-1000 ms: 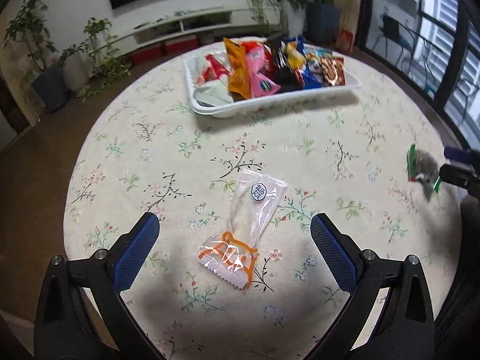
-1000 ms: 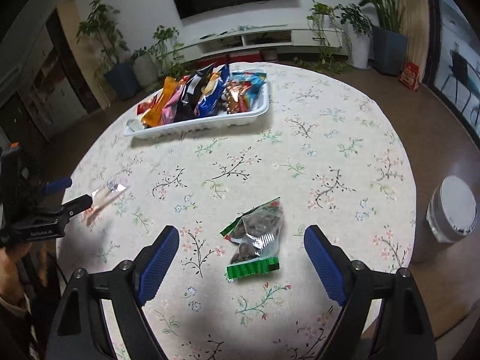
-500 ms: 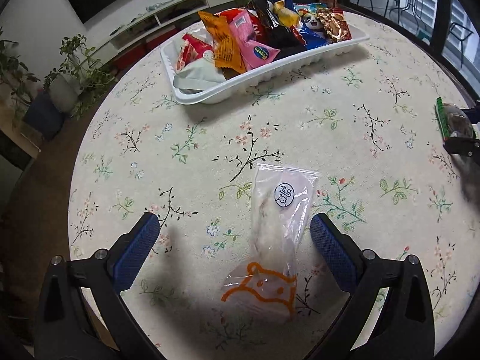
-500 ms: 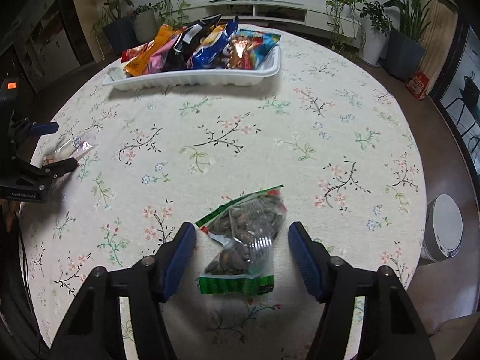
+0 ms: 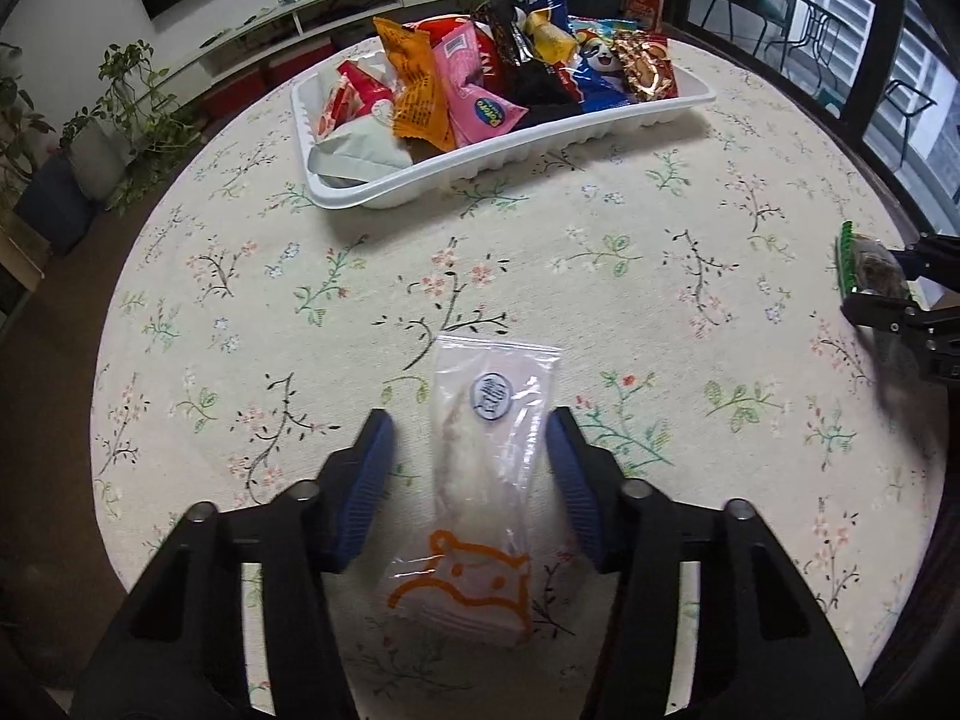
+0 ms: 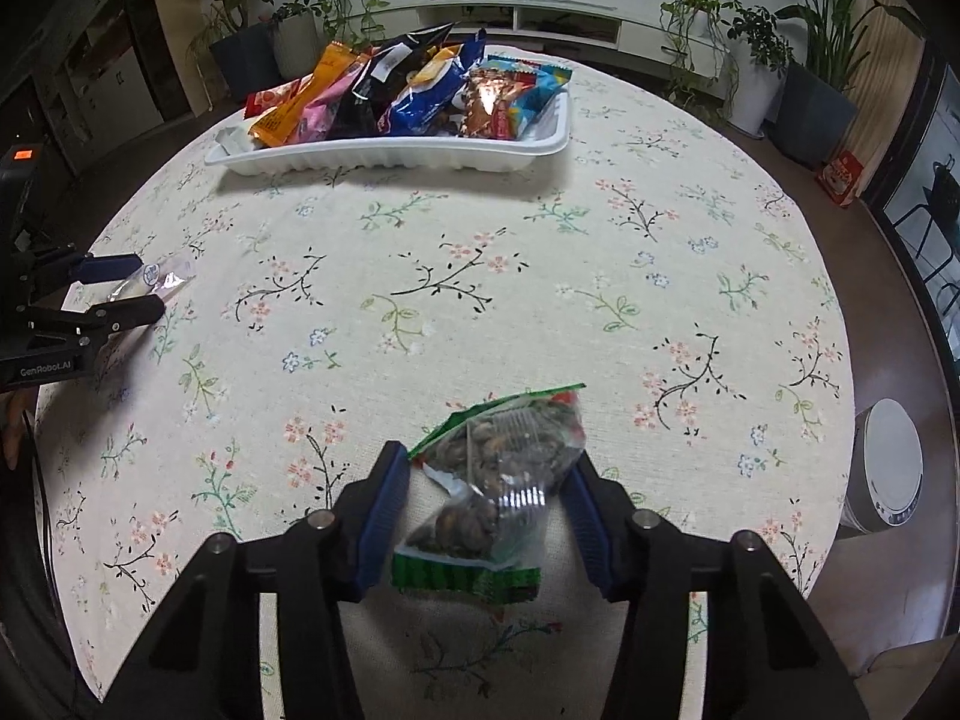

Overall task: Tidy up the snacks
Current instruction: 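Grasp the clear orange-printed bag with the left tool while the right tool grasps the green-topped nut bag, then lift and carry the clear bag and nut bag over the tray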

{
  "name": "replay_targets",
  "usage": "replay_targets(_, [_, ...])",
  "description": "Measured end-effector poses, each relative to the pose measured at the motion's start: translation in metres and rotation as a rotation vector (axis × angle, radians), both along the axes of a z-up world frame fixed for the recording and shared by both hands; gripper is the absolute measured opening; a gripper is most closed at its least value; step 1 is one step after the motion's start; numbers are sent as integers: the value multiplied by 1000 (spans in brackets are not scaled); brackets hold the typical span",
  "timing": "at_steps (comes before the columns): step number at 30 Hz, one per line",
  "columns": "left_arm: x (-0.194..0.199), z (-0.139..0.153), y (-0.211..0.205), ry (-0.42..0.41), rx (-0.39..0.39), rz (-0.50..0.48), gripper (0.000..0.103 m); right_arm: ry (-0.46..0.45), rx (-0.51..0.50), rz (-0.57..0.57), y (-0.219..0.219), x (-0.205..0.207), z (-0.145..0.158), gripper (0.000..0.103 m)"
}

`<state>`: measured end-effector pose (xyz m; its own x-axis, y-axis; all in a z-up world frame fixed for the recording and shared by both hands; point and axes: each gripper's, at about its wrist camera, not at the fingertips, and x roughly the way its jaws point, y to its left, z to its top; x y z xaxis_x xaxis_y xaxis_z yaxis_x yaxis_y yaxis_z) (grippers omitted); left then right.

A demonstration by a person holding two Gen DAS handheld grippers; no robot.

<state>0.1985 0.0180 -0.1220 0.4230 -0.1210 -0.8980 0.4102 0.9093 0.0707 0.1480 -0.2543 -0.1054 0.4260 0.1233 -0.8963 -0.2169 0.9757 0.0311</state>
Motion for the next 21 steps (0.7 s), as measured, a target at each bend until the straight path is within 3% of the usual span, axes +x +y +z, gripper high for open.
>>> replay_targets(7, [-3, 0, -7, 11, -12, -8, 32, 1, 4, 11, 2, -3, 2, 35])
replay_targets(21, [-11, 2, 9, 31, -87, 33, 26, 2, 59, -11, -3, -6, 3, 32])
